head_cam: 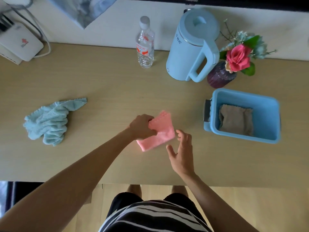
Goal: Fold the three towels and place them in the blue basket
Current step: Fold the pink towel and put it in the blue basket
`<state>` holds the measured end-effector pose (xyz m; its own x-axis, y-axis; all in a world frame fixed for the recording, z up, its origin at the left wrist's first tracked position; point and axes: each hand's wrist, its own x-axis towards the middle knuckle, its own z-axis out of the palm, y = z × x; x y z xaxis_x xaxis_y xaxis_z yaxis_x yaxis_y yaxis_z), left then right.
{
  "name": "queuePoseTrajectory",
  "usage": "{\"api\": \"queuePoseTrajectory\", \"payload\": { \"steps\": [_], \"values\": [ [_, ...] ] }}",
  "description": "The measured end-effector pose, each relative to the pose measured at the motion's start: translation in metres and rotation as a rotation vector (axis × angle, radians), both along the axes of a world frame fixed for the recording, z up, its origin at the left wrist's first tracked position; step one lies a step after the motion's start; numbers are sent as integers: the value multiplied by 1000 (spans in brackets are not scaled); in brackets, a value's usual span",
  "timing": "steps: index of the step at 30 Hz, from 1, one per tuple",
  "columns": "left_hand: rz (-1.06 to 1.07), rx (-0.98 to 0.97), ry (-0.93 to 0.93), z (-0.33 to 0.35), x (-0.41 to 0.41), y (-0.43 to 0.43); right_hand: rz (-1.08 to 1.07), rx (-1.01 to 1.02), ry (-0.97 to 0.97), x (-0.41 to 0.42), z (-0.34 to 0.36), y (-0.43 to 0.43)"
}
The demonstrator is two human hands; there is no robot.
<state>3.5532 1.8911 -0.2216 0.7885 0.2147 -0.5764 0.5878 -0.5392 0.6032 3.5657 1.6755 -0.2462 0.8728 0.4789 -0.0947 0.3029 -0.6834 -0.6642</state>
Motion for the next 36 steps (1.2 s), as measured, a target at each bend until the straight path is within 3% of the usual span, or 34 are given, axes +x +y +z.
{"api": "queuePoseTrajectory", "payload": {
  "steps": [4,9,14,22,26,29,36],
  "values": [
    [234,-247,-158,46,-2,-1,-50,203,97,20,25,3],
    [474,-561,-348,92,13,-19,-272,689,630,59,82,4],
    [533,-673,-457,115,47,-55,-265,808,616,103,114,-27],
    [445,-325,-519,115,118,-130,-199,431,216,185,136,-112],
    [253,-104,-570,103,151,-162,-136,220,177,225,137,-141],
    [103,36,-496,90,176,-184,-80,-22,165,251,134,-159],
    [-59,42,-224,41,203,-206,112,-451,242,281,108,-164]
  ]
}}
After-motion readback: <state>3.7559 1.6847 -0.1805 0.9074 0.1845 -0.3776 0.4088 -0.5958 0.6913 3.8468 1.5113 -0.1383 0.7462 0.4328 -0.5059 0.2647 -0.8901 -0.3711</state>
